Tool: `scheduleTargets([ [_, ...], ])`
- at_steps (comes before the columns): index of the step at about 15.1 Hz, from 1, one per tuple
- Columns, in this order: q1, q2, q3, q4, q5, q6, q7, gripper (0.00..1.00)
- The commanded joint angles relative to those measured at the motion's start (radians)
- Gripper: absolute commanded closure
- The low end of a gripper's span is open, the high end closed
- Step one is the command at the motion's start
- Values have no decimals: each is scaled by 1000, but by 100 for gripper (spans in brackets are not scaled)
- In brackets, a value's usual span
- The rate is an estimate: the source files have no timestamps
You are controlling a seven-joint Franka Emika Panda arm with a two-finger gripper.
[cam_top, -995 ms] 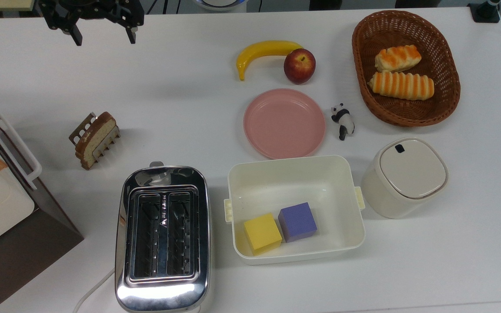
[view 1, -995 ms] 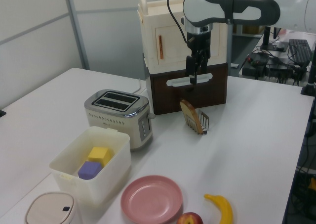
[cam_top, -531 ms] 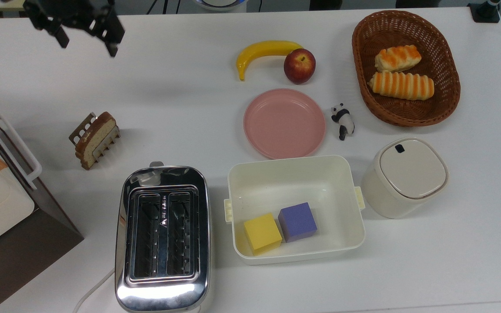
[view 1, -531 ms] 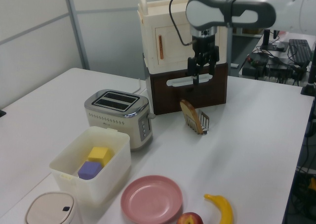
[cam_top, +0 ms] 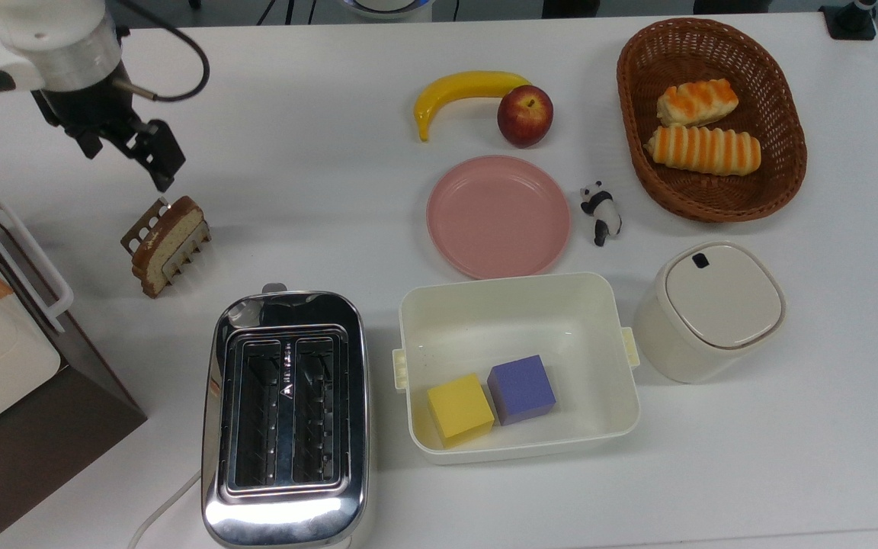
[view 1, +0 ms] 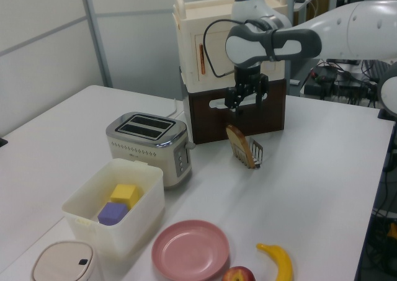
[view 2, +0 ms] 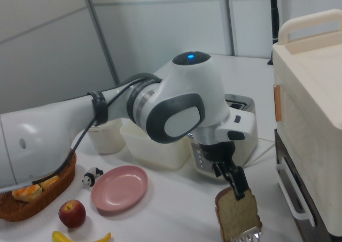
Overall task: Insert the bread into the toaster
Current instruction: 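Move the gripper down to the bread slice in the wire rack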
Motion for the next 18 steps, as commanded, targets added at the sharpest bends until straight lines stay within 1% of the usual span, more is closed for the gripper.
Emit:
scheduleTargets([
  [1,5,34,1,-8,-15,69,65,5],
  [4,14,60,5,-6,-13,86,67,5],
  [8,25,66,11,-8,-4,86,68,5],
  [9,29,75,11,-9,-6,86,68,8],
  [16,32,83,11,-9,-13,100,60,62],
  [17,32,83,11,-9,-13,99,56,74],
  [18,32,81,11,-9,-16,99,54,79],
])
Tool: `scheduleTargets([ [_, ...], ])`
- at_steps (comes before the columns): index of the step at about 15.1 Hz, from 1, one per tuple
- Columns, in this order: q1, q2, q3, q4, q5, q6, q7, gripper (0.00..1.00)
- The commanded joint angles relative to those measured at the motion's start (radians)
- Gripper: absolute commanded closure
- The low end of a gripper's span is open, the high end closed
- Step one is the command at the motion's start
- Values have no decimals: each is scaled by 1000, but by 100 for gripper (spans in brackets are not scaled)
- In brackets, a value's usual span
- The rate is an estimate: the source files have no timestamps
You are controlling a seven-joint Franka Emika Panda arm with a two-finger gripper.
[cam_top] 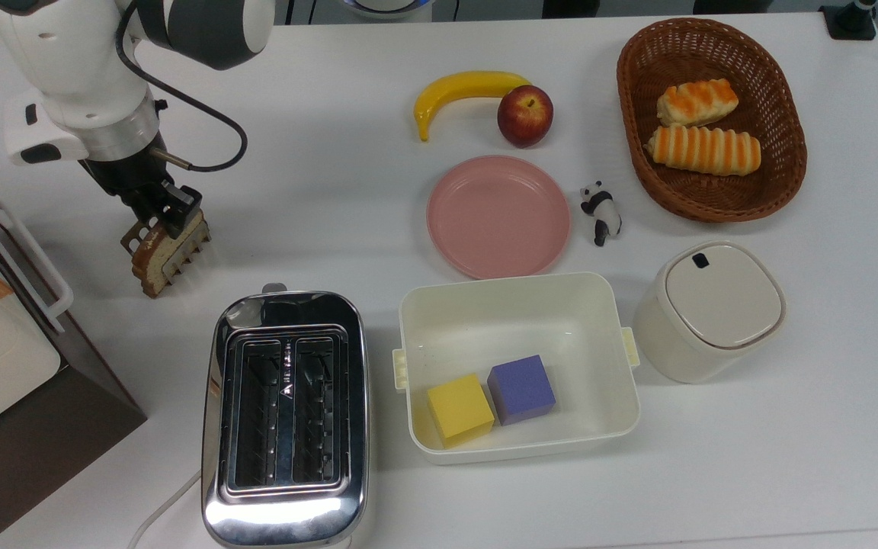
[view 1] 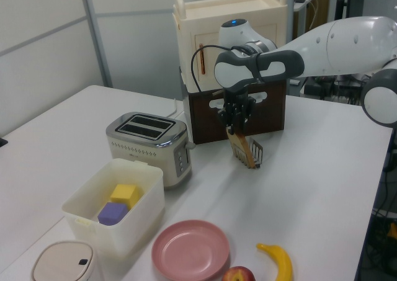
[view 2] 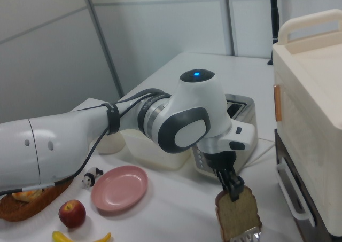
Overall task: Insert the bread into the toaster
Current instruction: 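Close the gripper on the bread slice's crust edge, then lift the bread slice out of the rack and carry it over the toaster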
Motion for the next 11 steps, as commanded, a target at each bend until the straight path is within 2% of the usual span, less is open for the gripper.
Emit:
scheduleTargets([
  [1,11,-11,-5,-10,-19,20,3,84],
  [4,8,-16,-7,-7,-21,18,-17,98],
  [11,9,-83,-16,3,-23,11,-40,100],
])
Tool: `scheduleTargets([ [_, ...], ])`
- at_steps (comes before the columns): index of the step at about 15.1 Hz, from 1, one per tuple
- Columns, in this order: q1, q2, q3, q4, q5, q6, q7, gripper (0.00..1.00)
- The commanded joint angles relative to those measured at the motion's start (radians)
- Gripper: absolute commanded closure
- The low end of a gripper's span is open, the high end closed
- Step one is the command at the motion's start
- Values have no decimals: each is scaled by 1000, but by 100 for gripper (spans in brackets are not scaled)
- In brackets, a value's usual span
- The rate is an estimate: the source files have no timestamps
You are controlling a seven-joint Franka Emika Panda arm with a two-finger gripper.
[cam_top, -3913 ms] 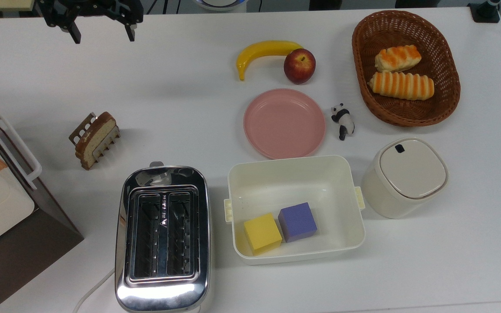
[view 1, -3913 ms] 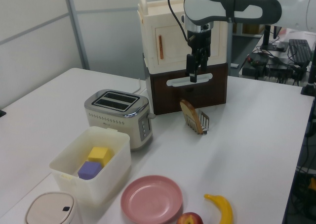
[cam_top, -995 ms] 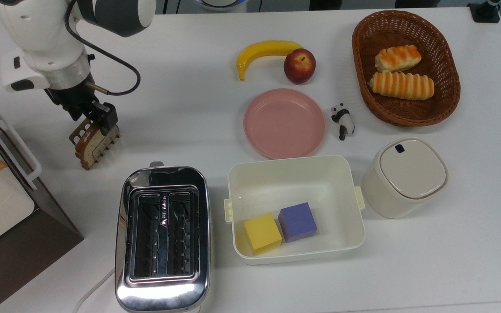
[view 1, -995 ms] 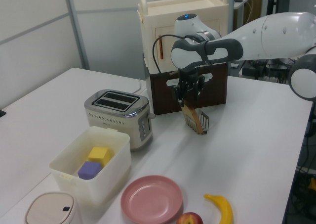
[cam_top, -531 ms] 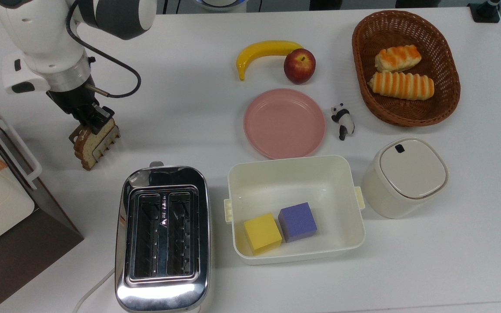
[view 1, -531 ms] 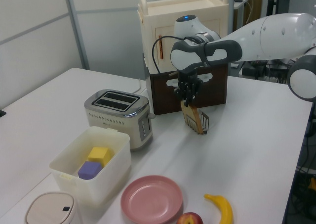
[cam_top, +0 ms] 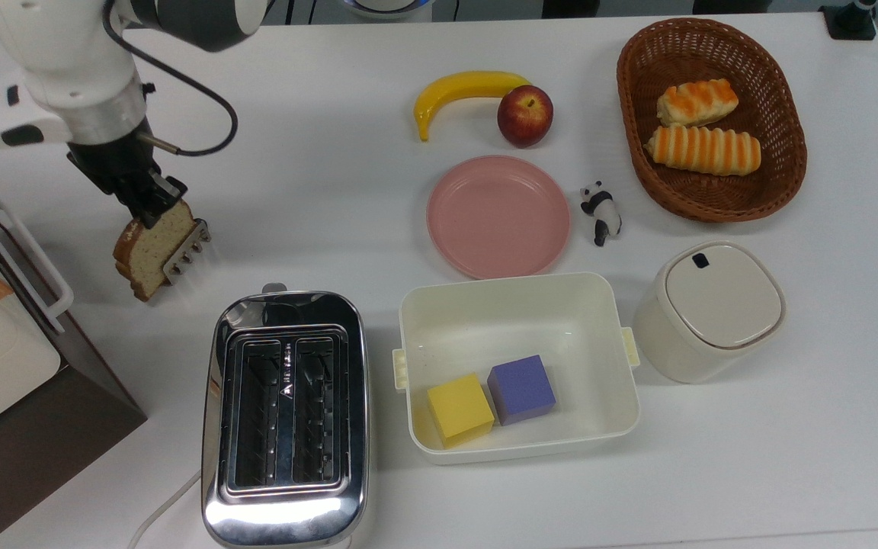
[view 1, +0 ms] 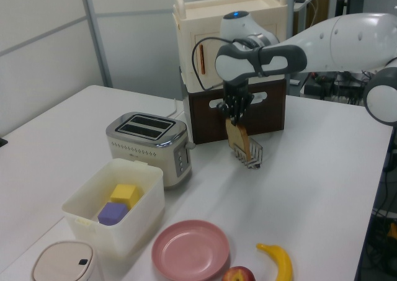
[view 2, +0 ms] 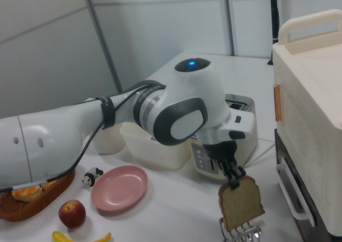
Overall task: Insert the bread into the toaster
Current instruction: 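Lift the bread slice out of the rack and carry it over the toaster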
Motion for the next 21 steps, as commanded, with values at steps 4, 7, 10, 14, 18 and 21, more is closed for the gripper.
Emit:
scheduleTargets([
  [4,12,-85,-8,-4,-20,19,-17,100],
  [7,12,-85,0,57,-13,22,-11,100],
  [10,42,-84,3,83,21,140,15,100],
  [14,76,-79,3,77,82,322,23,100],
  [18,85,-62,49,77,177,457,14,100],
  [21,85,-36,105,77,181,575,9,100],
])
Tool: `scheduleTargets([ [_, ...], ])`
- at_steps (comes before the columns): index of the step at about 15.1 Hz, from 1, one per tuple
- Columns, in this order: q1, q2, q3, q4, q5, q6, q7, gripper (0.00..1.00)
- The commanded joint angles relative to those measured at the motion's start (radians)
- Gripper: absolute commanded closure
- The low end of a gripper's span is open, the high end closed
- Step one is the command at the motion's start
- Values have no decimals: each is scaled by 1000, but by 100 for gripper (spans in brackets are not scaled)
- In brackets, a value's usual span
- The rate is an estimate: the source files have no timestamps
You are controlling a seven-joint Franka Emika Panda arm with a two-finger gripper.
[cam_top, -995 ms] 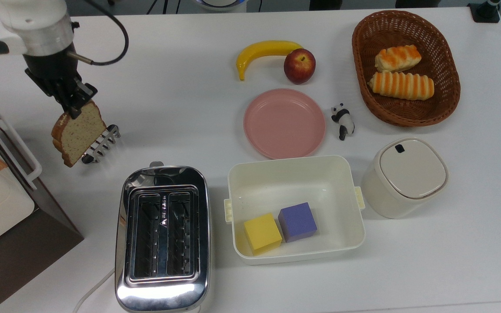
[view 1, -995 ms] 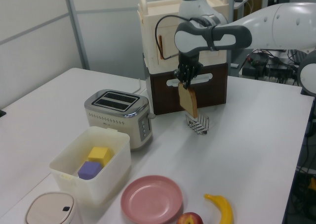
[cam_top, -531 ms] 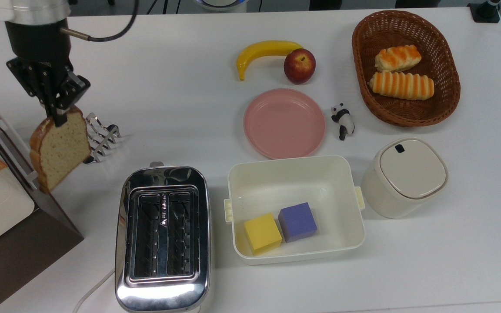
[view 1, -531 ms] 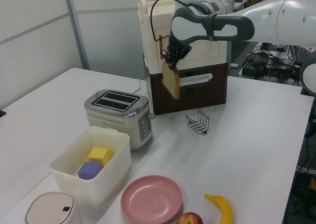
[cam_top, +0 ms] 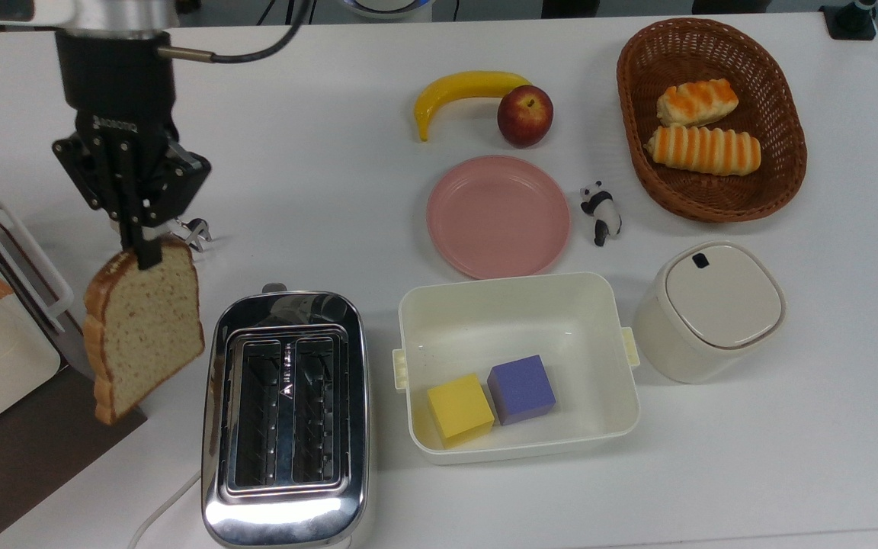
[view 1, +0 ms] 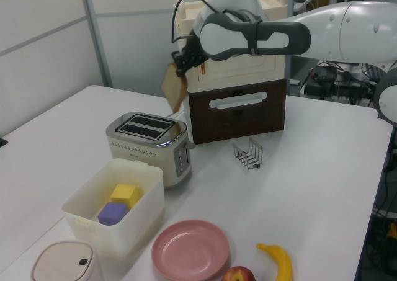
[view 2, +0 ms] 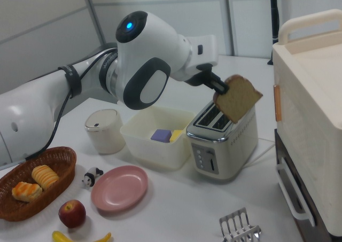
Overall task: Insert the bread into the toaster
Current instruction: 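Lift the bread slice out of the rack and carry it over the toaster, then align the slice with a toaster slot and lower it in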
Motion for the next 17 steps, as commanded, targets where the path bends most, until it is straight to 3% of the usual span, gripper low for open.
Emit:
scheduleTargets([
  [1,5,26,62,-11,21,134,-10,100],
  [4,5,52,108,-13,23,148,-105,100],
  [13,-1,32,108,-31,17,127,-176,100],
  [17,-6,-8,104,-33,24,-26,-243,100],
])
